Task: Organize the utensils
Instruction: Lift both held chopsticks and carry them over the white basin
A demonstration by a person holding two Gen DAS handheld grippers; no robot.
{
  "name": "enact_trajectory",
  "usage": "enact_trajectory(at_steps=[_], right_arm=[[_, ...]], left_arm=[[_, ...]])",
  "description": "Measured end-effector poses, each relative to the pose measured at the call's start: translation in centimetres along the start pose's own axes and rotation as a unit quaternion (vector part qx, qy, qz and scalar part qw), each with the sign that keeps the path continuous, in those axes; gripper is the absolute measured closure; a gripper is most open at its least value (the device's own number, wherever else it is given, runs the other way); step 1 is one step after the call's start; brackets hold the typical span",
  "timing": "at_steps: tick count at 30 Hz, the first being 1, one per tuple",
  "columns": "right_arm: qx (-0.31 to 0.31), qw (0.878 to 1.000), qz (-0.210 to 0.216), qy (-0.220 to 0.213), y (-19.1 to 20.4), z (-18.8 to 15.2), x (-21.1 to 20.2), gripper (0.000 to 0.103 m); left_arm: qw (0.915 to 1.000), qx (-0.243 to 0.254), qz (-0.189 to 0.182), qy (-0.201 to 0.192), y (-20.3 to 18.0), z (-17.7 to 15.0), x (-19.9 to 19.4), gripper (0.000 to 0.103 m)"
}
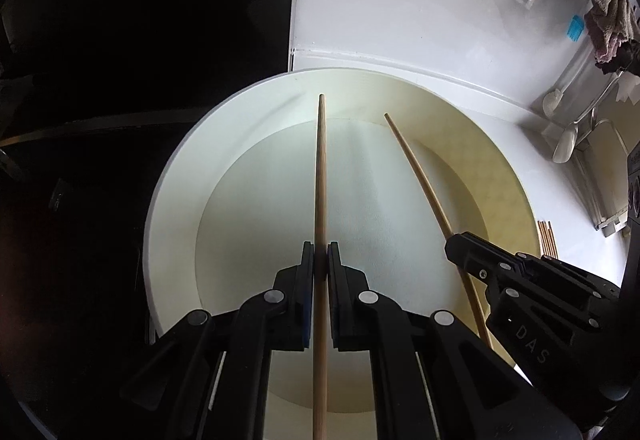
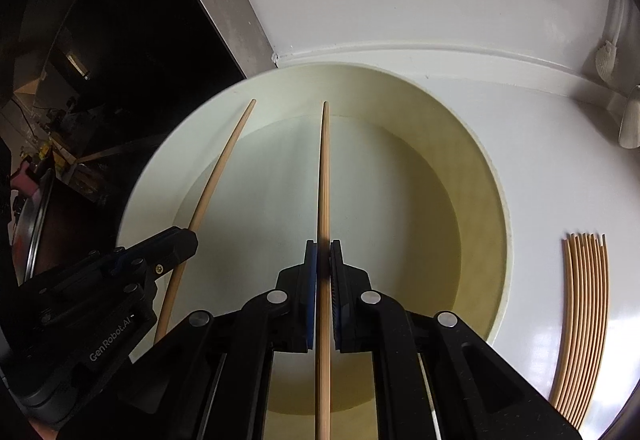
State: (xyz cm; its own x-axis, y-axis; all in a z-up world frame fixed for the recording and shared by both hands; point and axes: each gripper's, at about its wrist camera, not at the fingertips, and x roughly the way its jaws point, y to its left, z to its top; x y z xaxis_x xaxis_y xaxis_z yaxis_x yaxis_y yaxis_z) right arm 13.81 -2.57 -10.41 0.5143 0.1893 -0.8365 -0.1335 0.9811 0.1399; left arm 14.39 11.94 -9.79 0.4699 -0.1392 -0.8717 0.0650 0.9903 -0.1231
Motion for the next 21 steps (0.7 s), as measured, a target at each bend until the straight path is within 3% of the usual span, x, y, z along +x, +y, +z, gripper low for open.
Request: enact_trajectory(at_steps=[16, 21], right_arm=[[0.014, 0.999, -0.019, 0.043, -0.5, -0.5, 2.7, 0.096], [0.011, 0.999, -0.026, 0.042, -0.9, -0.3, 2.5, 0.092]], left_arm=[[0.9987, 0.003, -0.002, 0.051, 2.2, -0.1, 3.1, 0.095], [0.9990, -0.002, 0.004, 0.045, 2.7, -0.1, 2.5, 0.072]])
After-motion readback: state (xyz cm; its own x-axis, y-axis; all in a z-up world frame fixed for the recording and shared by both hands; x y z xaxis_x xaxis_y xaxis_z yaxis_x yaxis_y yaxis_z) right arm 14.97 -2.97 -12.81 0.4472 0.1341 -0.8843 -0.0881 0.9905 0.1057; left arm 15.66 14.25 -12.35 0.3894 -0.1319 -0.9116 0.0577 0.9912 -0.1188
